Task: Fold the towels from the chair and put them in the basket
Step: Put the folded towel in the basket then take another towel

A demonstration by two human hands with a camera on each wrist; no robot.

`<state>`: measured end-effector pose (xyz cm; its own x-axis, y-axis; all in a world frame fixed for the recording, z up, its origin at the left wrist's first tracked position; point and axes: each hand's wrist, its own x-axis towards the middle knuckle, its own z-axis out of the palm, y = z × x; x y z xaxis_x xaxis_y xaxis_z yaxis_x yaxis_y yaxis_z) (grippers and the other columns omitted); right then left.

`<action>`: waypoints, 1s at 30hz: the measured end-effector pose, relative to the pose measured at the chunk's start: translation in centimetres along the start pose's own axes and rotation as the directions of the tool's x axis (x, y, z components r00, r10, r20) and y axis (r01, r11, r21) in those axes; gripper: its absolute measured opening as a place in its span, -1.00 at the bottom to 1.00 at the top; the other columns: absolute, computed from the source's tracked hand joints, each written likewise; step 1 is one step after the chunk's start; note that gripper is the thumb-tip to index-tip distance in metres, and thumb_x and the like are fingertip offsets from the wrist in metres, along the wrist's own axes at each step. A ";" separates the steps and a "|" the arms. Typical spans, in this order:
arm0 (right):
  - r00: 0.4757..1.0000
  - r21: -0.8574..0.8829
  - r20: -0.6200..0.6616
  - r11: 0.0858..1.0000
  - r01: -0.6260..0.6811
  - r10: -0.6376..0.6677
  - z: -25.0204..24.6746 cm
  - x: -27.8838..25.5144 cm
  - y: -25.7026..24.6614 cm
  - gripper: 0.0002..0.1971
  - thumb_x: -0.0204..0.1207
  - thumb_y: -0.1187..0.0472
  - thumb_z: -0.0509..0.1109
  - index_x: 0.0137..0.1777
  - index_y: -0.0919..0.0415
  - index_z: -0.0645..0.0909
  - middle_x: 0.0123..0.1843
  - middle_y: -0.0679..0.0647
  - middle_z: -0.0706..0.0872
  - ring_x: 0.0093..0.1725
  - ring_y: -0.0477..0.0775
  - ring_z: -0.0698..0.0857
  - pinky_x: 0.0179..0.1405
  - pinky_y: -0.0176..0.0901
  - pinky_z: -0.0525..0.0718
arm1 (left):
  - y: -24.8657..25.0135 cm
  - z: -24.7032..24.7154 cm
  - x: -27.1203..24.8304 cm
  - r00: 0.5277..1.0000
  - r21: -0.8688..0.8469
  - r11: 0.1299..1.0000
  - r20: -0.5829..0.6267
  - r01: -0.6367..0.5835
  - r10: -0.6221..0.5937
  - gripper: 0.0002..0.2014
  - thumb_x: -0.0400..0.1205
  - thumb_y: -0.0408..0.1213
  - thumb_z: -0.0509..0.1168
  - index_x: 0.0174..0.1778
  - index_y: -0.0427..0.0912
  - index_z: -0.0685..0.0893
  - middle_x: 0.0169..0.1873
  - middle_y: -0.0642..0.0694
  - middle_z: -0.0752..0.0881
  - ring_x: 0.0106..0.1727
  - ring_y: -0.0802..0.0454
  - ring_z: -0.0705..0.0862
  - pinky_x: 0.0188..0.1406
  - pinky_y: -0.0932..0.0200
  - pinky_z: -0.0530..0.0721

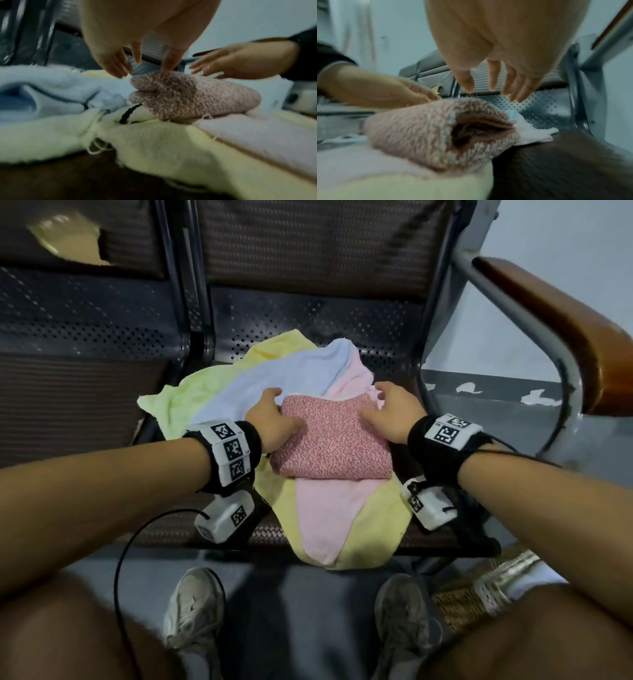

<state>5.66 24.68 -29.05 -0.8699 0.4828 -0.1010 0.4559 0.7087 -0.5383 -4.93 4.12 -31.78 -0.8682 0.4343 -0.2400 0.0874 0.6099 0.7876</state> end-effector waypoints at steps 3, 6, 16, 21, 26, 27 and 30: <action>0.957 -0.069 -0.055 0.957 0.281 -0.285 -0.5 -2.2 -0.3 -0.60 0.57 0.05 0.40 0.40 0.09 0.65 0.32 0.07 0.69 0.26 0.07 0.69 0.37 0.00 0.61 | -0.1 -0.4 -1.1 0.969 0.246 0.952 -0.120 -0.182 0.217 -0.65 0.56 -0.17 0.42 0.27 -0.07 0.64 0.15 -0.11 0.67 0.17 -0.11 0.65 0.08 0.15 0.59; 0.909 -0.026 0.164 0.920 0.391 -0.382 -0.3 -4.0 0.3 -0.57 0.51 -0.16 0.44 0.31 0.00 0.71 0.21 -0.06 0.78 0.16 -0.05 0.74 0.30 -0.03 0.67 | -0.6 -0.9 -2.5 0.968 0.125 0.960 0.030 -0.250 0.248 -0.88 0.53 -0.18 0.47 -0.03 0.03 0.78 -0.09 0.11 0.78 0.03 0.08 0.73 -0.10 0.35 0.59; 0.896 -0.196 0.234 0.884 0.423 -0.377 0.2 -5.8 0.8 -0.76 0.64 0.09 0.34 0.16 0.24 0.66 -0.19 0.04 0.72 -0.10 0.21 0.70 -0.06 0.00 0.61 | -1.2 -0.5 -4.0 0.922 0.363 0.848 0.149 -0.387 0.357 -0.49 0.49 -0.28 0.47 0.39 -0.06 0.60 0.11 -0.12 0.75 0.12 -0.12 0.69 0.01 0.26 0.48; 0.928 -0.073 0.115 0.928 0.364 -0.355 -2.3 -5.9 0.3 -0.79 0.66 0.07 0.33 0.01 0.20 0.69 -0.17 0.04 0.73 -0.10 0.17 0.70 -0.08 0.01 0.61 | 0.0 -2.0 -3.9 0.957 0.076 0.955 0.055 -0.288 0.285 -0.84 0.48 -0.09 0.38 -0.09 -0.02 0.66 -0.24 0.00 0.71 -0.21 -0.02 0.68 -0.35 0.22 0.59; 0.936 0.340 0.309 0.939 0.057 -0.169 -2.8 -6.0 -0.3 -0.68 0.57 -0.05 0.48 -0.08 0.26 0.76 -0.20 0.04 0.80 -0.24 -0.05 0.75 -0.13 -0.08 0.64 | -0.4 -1.7 -3.7 0.991 -0.077 0.989 0.049 -0.123 0.127 -0.67 0.46 0.11 0.31 -0.05 -0.05 0.71 0.04 -0.10 0.74 0.06 -0.11 0.68 0.04 0.00 0.64; 0.921 0.374 0.363 0.927 -0.009 -0.138 -2.5 -6.1 -0.2 -0.65 0.52 -0.06 0.52 0.01 0.27 0.76 -0.15 0.07 0.82 -0.20 -0.03 0.78 -0.13 -0.13 0.69 | -0.8 -1.5 -3.5 0.994 -0.020 0.994 0.042 -0.104 0.105 -0.69 0.52 0.10 0.32 -0.02 -0.04 0.71 0.07 -0.10 0.72 0.08 -0.11 0.67 0.02 0.02 0.61; 0.919 0.274 0.382 0.962 -0.015 -0.095 -1.6 -5.7 0.5 -0.64 0.50 -0.01 0.56 0.11 0.27 0.75 -0.03 0.14 0.86 -0.07 0.07 0.83 -0.01 -0.10 0.77 | -1.5 -1.2 -3.3 0.999 0.198 0.979 0.033 -0.048 0.042 -0.62 0.61 0.17 0.27 0.08 -0.07 0.69 0.08 -0.11 0.72 0.05 -0.13 0.69 0.01 0.06 0.61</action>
<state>11.19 23.14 -27.41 -0.9148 0.1802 -0.3614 0.3996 0.5336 -0.7454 -2.82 0.98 -31.53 -0.8471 0.4815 -0.2250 0.2242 0.7076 0.6701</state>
